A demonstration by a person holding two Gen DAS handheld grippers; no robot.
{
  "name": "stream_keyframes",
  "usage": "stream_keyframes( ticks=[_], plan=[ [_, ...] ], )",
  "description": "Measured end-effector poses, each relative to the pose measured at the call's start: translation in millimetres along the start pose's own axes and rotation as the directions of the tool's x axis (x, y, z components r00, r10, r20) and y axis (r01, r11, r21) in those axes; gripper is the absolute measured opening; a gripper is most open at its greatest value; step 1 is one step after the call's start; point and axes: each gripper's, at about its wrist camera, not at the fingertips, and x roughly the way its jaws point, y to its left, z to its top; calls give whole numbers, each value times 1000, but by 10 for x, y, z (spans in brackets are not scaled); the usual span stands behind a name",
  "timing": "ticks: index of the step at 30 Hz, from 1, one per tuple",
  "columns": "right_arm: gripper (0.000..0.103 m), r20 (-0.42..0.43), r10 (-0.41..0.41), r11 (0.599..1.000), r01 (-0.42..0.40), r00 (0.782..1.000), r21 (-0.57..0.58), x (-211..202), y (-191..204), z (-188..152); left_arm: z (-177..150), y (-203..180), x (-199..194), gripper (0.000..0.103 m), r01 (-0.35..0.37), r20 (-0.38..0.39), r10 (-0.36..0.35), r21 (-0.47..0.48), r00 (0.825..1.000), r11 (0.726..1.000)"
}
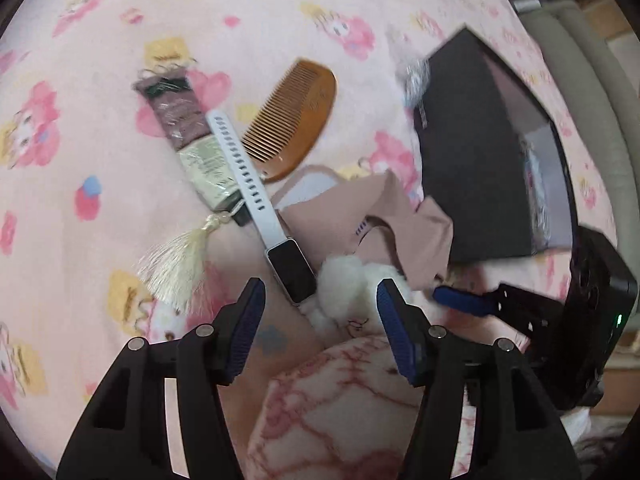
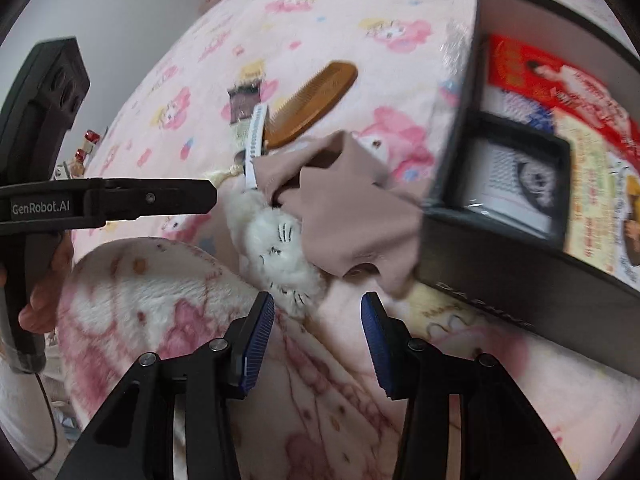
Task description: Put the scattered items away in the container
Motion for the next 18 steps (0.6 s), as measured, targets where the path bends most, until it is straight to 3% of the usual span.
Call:
stream_keyframes(
  ticks=[4,6,7,9,14,18],
  plan=[
    [49,-29,74,994,-71,997,89,166,-158,60,117,-2,293,61,89,-120,-84,35,989,995],
    [50,-10,60,996,-59,998,63,192,-143,60,154,-6,346,61,135,-149,-127,40,981,990],
    [50,-6,61,996,-60,998,62,196,-137,62,157,-34,345,58,141,-152,-131,55,980,988],
    [48,3,76,996,-76,997,56,191,-120,74,142,-103,387,40,137,-168,-121,90,978,986],
    [24,28,130,990,-131,991,46,186,-27,69,81,-192,318,31,107,-130,-91,127,987,986],
    [23,62,107,994,-109,992,24,95,42,30,-30,-397,147,30,46,-56,-36,191,998,980]
  ],
)
